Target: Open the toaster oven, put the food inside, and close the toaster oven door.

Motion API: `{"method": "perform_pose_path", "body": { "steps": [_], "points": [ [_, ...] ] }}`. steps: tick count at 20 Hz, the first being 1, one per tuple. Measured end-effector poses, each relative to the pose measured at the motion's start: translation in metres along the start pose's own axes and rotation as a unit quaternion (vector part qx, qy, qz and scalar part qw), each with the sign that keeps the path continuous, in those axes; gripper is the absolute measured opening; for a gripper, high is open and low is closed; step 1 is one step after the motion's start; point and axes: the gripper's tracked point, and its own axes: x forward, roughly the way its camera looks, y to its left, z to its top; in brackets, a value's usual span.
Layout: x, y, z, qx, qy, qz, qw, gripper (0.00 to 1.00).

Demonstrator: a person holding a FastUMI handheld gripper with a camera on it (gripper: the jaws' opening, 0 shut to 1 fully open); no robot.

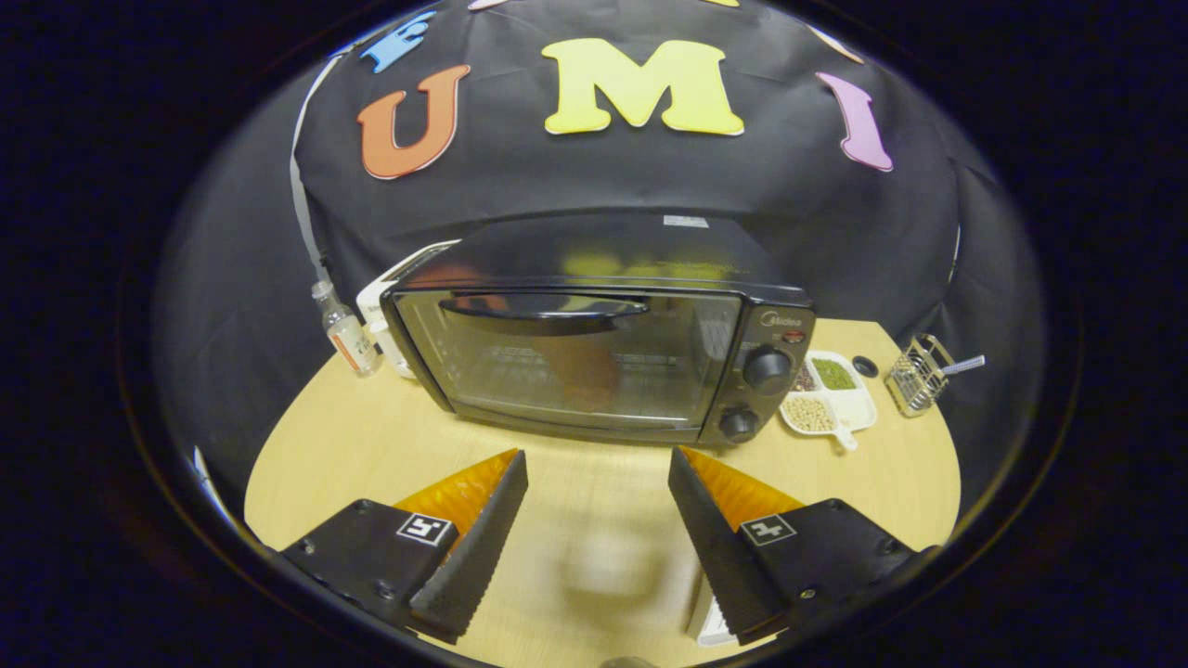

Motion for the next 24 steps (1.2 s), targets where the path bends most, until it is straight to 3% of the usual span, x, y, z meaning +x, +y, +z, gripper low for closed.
{"method": "perform_pose_path", "body": {
  "steps": [6, 11, 16, 19, 24],
  "points": [
    [-0.043, -0.021, 0.007, 0.008, -0.029, -0.021, 0.999, 0.98],
    [-0.128, -0.060, 0.050, 0.000, -0.098, -0.055, 0.994, 0.98],
    [-0.239, -0.123, 0.115, 0.009, -0.206, -0.089, 0.975, 0.98],
    [-0.305, -0.146, 0.158, 0.015, -0.279, -0.081, 0.957, 0.98],
    [-0.363, -0.195, 0.183, -0.003, -0.333, -0.087, 0.939, 0.98]
  ]
}}
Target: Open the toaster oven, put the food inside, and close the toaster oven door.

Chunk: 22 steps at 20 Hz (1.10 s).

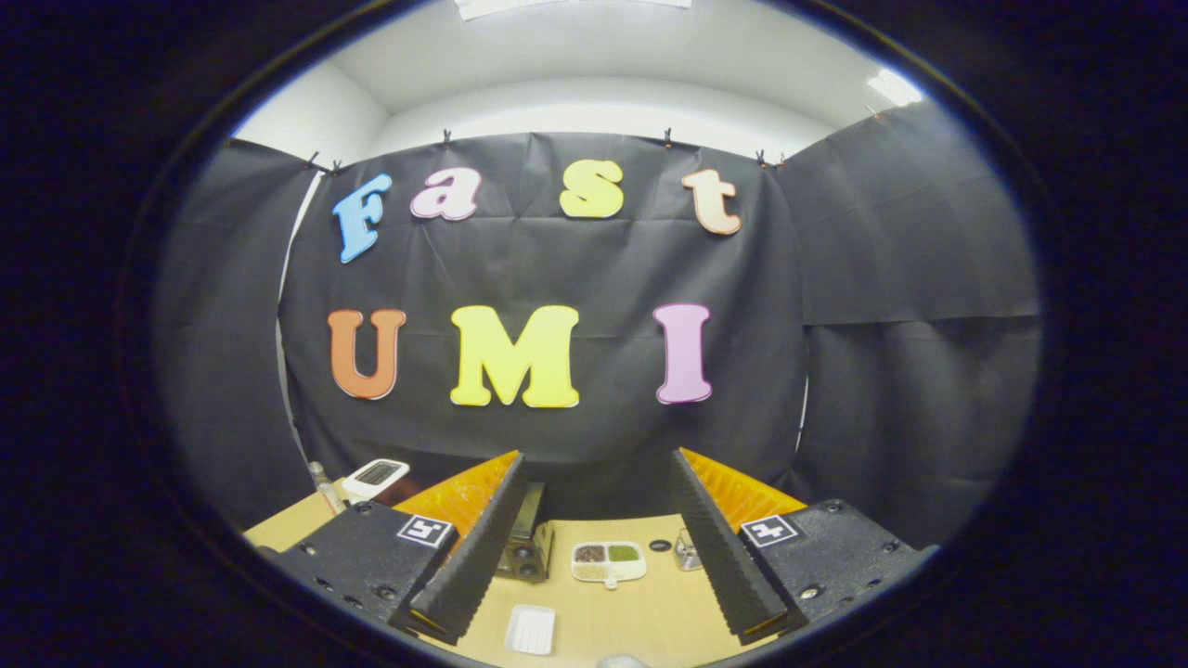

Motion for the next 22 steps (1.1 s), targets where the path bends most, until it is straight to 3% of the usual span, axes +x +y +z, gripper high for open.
{"method": "perform_pose_path", "body": {
  "steps": [5, 10, 22],
  "points": [
    [-0.016, -0.010, 0.018, -0.030, -0.040, 0.038, 0.998, 0.98],
    [-0.025, -0.010, 0.016, -0.010, -0.044, 0.061, 0.997, 0.98],
    [-0.023, -0.023, 0.008, -0.003, -0.021, 0.052, 0.998, 0.98]
  ]
}}
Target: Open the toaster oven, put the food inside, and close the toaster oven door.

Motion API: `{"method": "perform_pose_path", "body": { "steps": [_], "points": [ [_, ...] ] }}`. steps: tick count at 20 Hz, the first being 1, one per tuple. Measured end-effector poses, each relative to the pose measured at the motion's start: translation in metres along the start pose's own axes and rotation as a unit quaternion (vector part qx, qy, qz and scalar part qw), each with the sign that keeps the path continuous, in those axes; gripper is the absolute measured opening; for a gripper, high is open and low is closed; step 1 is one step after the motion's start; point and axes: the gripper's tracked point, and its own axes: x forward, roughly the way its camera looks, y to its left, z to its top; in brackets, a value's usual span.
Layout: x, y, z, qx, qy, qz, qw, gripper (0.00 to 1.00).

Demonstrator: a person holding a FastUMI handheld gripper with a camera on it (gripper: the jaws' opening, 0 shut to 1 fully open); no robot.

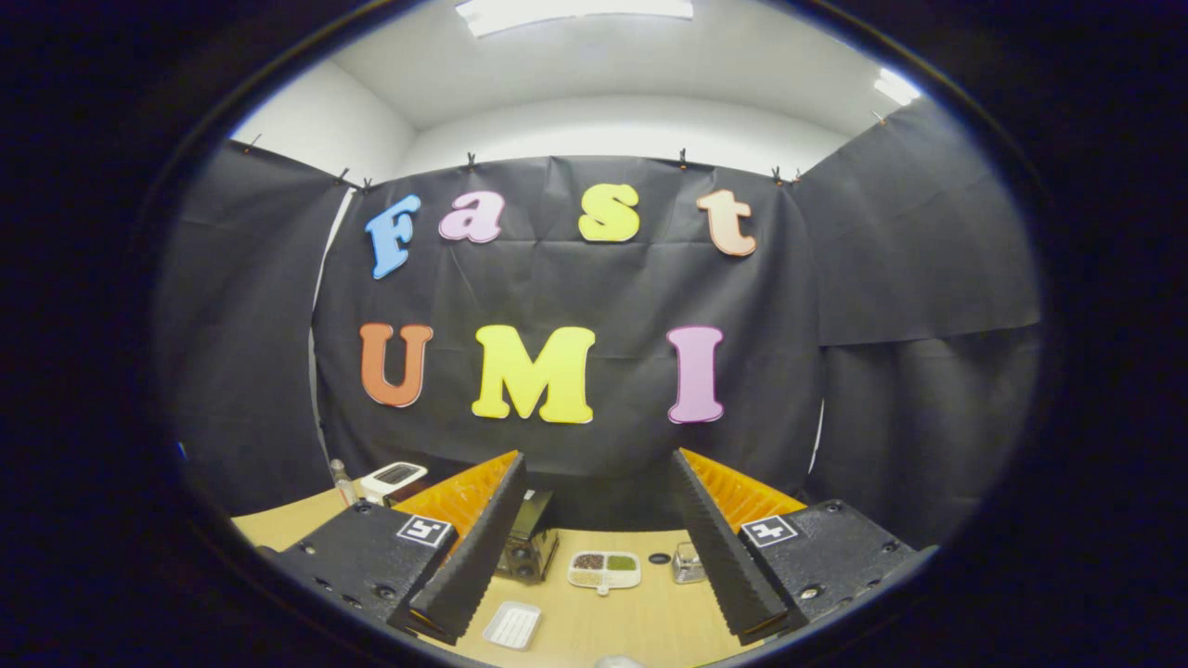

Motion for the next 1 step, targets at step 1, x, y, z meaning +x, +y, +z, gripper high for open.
{"method": "perform_pose_path", "body": {
  "steps": [1],
  "points": [
    [0.0013, 0.0001, -0.0028, 0.001, 0.003, 0.001, 1.000, 0.98]
  ]
}}
